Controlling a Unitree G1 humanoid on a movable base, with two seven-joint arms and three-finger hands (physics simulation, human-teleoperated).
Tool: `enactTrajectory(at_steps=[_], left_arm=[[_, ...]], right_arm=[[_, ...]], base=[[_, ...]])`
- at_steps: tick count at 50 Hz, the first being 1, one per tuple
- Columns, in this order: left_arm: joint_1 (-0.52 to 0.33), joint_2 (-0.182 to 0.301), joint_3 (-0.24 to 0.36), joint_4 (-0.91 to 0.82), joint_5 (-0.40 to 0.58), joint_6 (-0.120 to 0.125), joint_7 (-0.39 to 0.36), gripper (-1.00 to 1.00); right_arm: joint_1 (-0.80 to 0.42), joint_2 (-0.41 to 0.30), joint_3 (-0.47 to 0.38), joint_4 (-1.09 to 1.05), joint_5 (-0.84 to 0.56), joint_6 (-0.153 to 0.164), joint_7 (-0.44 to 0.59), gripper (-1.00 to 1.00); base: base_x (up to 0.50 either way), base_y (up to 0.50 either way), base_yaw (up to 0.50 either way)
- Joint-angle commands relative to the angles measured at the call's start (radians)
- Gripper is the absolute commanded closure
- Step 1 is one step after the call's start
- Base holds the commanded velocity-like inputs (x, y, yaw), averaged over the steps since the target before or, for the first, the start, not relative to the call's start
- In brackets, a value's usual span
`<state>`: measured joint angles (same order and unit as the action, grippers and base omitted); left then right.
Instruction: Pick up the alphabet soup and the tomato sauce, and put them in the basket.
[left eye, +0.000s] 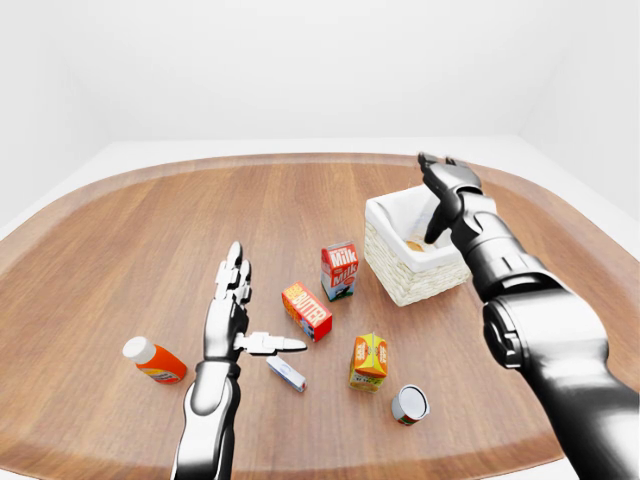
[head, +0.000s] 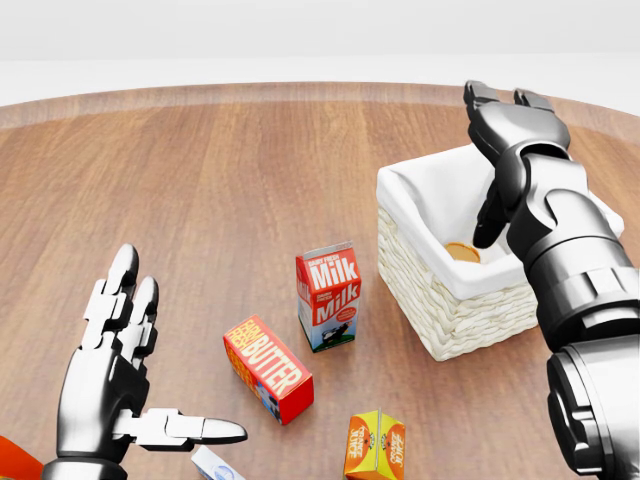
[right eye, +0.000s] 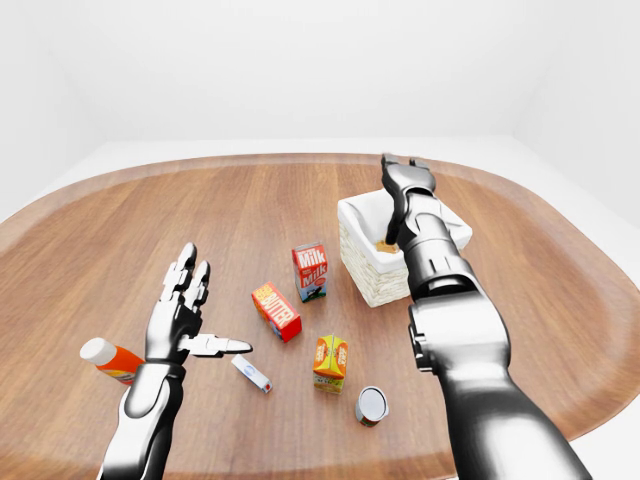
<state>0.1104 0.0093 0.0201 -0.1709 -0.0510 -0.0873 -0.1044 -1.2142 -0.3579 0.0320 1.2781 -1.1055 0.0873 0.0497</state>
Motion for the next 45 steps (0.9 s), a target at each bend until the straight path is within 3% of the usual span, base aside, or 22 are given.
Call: enactTrajectory(at_steps=[1,32,45], left_arm=[[-0.003,-0.002,0.005,0.006,-0.006,0.000,0.000,-1.00],[-0.003,-0.002,0.004,0.003,-0.006,0.000,0.001,-1.00],[-0.003,-0.002,0.004,0.003,-0.006,0.000,0.001,-1.00]], right_arm=[[-0.009,0.001,-0.001,0.003,0.000,0.000,-0.003,-1.00],[-0.015,0.006,-0.007,0.000,0.015,0.000,-0.012,-1.00],[-0.045,0.022,-0.034,0.002,0.113,0.000,-0.048,-1.00]], base=[[0.00,0.00,0.00],[0.00,0.00,0.00],[0.00,0.00,0.00]])
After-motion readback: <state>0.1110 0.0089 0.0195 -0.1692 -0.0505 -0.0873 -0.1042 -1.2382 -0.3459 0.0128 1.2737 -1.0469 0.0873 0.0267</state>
